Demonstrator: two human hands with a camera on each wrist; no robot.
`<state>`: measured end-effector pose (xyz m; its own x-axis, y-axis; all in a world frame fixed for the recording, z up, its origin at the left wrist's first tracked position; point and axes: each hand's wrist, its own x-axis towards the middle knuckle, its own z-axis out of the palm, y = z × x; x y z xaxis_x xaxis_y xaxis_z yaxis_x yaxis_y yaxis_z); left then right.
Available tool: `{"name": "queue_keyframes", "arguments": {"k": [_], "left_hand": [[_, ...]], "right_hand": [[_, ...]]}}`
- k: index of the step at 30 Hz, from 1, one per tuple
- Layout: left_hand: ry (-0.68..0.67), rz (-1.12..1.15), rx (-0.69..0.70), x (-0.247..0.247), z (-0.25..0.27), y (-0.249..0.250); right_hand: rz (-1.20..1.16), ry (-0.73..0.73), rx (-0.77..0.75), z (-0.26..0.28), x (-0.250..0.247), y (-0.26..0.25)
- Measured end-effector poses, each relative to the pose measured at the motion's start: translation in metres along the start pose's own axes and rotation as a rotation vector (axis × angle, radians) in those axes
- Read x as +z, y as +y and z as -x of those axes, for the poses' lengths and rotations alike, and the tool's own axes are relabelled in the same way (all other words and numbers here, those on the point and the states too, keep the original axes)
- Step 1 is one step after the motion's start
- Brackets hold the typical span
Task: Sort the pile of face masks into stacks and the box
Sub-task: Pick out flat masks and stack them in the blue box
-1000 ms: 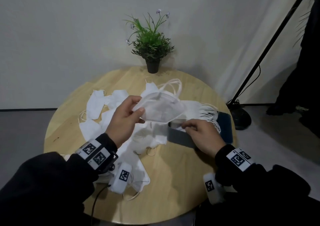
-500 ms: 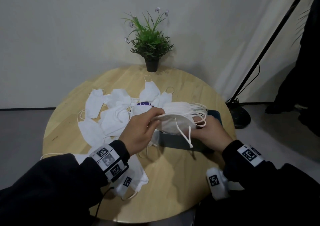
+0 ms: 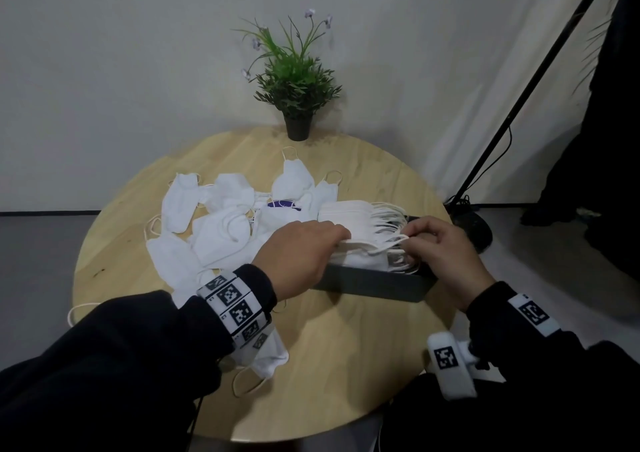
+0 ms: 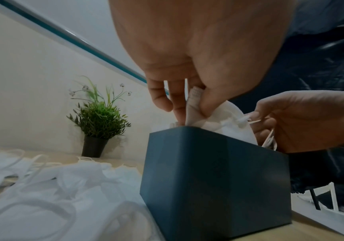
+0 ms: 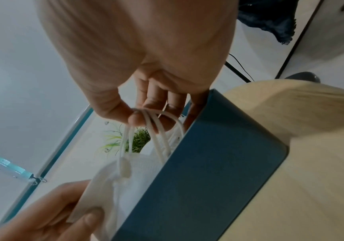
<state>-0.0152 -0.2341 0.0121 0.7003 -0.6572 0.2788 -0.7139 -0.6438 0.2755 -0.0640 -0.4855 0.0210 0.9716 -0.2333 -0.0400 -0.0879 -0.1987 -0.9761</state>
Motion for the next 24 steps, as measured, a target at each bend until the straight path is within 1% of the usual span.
{"name": "queue_keyframes", "arguments": {"k": [2, 4, 7, 9, 11, 13, 15, 17, 19, 21, 24], "left_hand": [[0.038, -0.026, 0.054, 0.001, 0.001, -0.001], [0.094, -0.026, 0.083, 0.002, 0.000, -0.004], [0.131, -0.019, 0.111, 0.005, 0.002, -0.001], [0.113, -0.063, 0.136, 0.013, 0.006, 0.002], [0.100, -0.092, 0.144, 0.020, 0.009, 0.003], [0.109, -0.074, 0.139, 0.019, 0.007, 0.000], [0.130, 0.010, 0.102, 0.013, 0.006, 0.001], [0.171, 0.098, 0.060, 0.011, 0.007, 0.003], [0.180, 0.096, 0.029, 0.011, 0.008, 0.001], [0.194, 0.054, 0.016, 0.013, 0.008, -0.006], [0.231, 0.103, -0.016, 0.015, 0.010, -0.015]], "right_hand": [[0.018, -0.012, 0.015, 0.001, -0.002, 0.001], [0.092, -0.043, -0.011, 0.005, -0.003, 0.002], [0.400, -0.104, -0.111, 0.015, 0.000, 0.001], [0.512, -0.100, -0.135, 0.016, 0.002, -0.001], [0.507, -0.094, -0.147, 0.017, 0.004, -0.003], [0.488, -0.094, -0.182, 0.017, 0.006, -0.006], [0.483, -0.097, -0.228, 0.019, 0.009, -0.009], [0.479, -0.139, -0.245, 0.019, 0.014, -0.009], [0.512, -0.160, -0.249, 0.016, 0.018, -0.007], [0.568, -0.111, -0.261, 0.013, 0.020, -0.004], [0.654, -0.026, -0.281, 0.011, 0.022, -0.005]]}}
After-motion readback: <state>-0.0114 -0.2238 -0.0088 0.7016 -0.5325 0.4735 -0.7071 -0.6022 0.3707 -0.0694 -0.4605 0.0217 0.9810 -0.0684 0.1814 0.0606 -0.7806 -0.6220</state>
